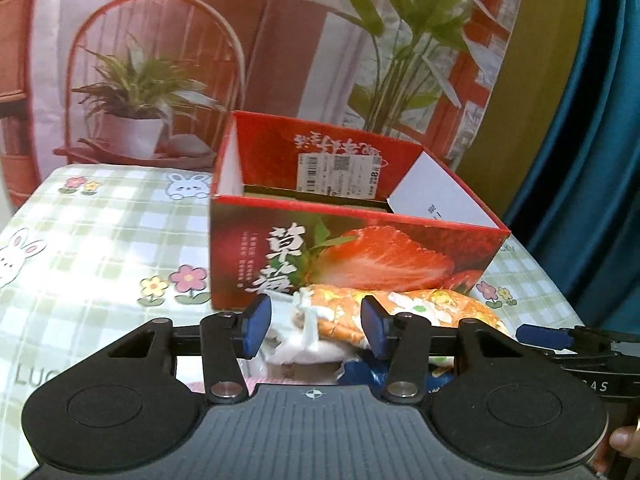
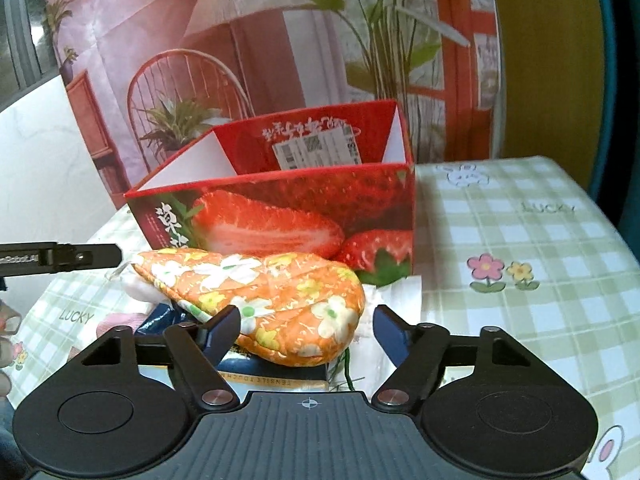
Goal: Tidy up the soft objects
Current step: 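Close the right gripper on the orange floral mitt while the left gripper also closes on it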
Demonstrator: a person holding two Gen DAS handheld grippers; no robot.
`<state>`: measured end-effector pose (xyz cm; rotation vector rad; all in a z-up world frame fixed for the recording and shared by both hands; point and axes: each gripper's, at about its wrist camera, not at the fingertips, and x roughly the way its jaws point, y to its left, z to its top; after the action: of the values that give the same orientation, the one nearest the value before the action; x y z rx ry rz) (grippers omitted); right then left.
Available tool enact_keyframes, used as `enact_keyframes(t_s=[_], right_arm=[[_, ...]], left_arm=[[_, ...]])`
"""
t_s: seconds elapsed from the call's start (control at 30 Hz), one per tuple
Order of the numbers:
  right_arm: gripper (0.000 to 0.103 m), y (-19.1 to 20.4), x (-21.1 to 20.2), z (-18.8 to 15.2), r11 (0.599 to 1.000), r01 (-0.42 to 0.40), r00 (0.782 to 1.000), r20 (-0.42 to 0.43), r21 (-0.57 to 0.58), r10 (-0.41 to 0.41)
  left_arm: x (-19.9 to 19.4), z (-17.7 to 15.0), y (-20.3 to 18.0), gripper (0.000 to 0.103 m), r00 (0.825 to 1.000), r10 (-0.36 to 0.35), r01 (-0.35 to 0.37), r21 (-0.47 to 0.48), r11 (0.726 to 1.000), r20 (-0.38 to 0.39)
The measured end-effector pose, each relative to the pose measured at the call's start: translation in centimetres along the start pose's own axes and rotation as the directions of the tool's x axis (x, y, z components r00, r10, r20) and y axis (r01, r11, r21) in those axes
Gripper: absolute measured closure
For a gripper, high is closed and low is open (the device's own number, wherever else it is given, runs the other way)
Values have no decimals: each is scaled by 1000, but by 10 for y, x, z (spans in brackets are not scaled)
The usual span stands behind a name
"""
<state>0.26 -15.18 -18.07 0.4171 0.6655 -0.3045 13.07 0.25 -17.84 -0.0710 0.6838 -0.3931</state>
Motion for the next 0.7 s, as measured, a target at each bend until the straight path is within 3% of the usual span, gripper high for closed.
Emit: enact_keyframes(t_s=[0.37, 0.5, 0.7], right_arm=[[45, -9, 22, 2, 999, -39, 998, -39, 27, 40], [55, -11, 29, 5, 998, -55, 997, -49, 36, 56], [70, -11, 26, 4, 998, -66, 997, -38, 21, 67]], left_arm=[[51, 5, -1, 51, 995, -50, 51, 17, 999, -84], [52, 2, -5, 76, 996, -43, 47, 49, 998, -81], [35, -2, -12, 82, 998, -62, 64, 74, 995, -19]])
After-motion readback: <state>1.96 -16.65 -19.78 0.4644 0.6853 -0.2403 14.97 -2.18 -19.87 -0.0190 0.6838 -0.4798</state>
